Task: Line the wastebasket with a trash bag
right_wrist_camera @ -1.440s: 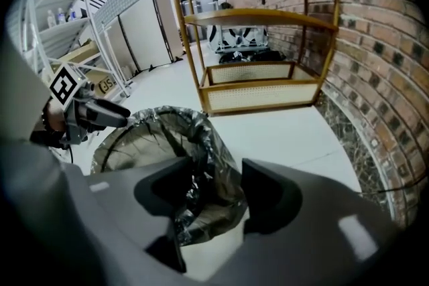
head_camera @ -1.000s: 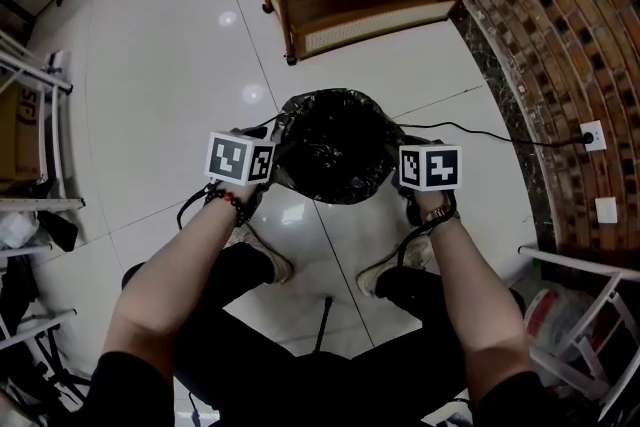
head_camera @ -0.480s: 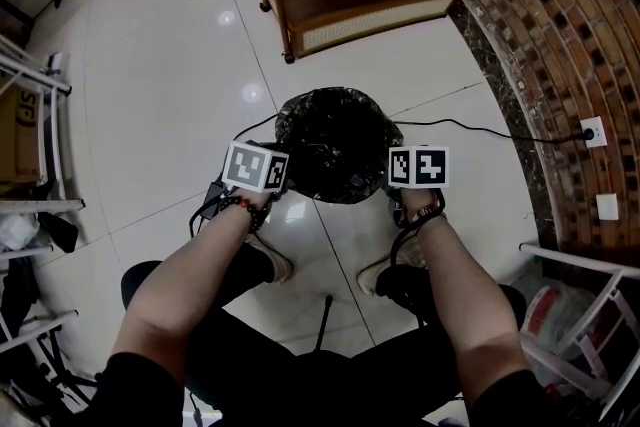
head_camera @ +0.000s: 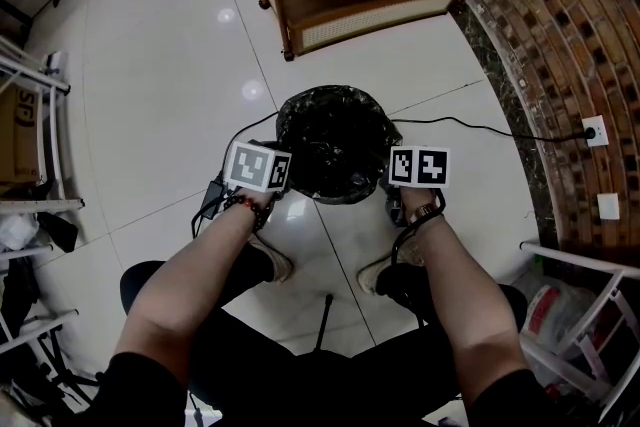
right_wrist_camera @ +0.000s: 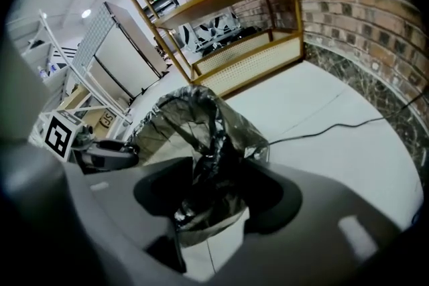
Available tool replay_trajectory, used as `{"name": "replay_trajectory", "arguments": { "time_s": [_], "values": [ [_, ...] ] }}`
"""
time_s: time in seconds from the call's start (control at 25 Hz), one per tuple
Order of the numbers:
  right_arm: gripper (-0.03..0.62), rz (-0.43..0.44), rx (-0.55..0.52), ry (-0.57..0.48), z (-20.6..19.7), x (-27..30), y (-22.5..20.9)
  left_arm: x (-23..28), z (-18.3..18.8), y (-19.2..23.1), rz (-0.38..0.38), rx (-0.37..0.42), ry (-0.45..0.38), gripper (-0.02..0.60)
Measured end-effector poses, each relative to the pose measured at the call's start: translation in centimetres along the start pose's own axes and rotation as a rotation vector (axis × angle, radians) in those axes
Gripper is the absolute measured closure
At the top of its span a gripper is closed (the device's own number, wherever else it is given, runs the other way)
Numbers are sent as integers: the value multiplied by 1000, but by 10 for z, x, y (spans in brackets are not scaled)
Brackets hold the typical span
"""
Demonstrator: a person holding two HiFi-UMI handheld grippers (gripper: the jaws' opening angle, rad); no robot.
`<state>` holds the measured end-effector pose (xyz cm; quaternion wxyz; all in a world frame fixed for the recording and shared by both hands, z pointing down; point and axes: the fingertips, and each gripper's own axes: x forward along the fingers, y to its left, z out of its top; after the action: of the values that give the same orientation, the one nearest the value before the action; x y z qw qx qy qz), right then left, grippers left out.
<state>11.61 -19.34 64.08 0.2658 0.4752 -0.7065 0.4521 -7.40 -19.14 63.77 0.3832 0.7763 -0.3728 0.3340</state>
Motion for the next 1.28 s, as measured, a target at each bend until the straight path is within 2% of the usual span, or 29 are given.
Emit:
{"name": "replay_trajectory", "arguments": {
  "time_s": [0.36, 0.4, 0.52, 0.84, 1.0, 1.16, 1.28],
  "values": [
    [362, -17, -9, -31, 5, -17, -4, -19, 11, 4, 37, 49, -32, 269],
    [337, -19, -7, -33, 5, -20, -5, -23, 12, 5, 42, 52, -37, 266],
    [333, -28, -7, -54, 8, -32, -5, -36, 18, 6, 59, 59, -60, 262],
    [333, -49, -69, -156, 28, -79, 14, -84, 41, -8, 92, 117, -172, 263],
    [335, -36, -113, -217, 39, -104, 37, -108, 54, -32, 72, 173, -246, 264],
    [391, -20, -167, -286, 48, -129, 67, -134, 69, -63, 21, 235, -331, 286],
    [443, -15, -225, -329, 48, -146, 88, -151, 72, -82, 11, 292, -370, 312]
  ]
}}
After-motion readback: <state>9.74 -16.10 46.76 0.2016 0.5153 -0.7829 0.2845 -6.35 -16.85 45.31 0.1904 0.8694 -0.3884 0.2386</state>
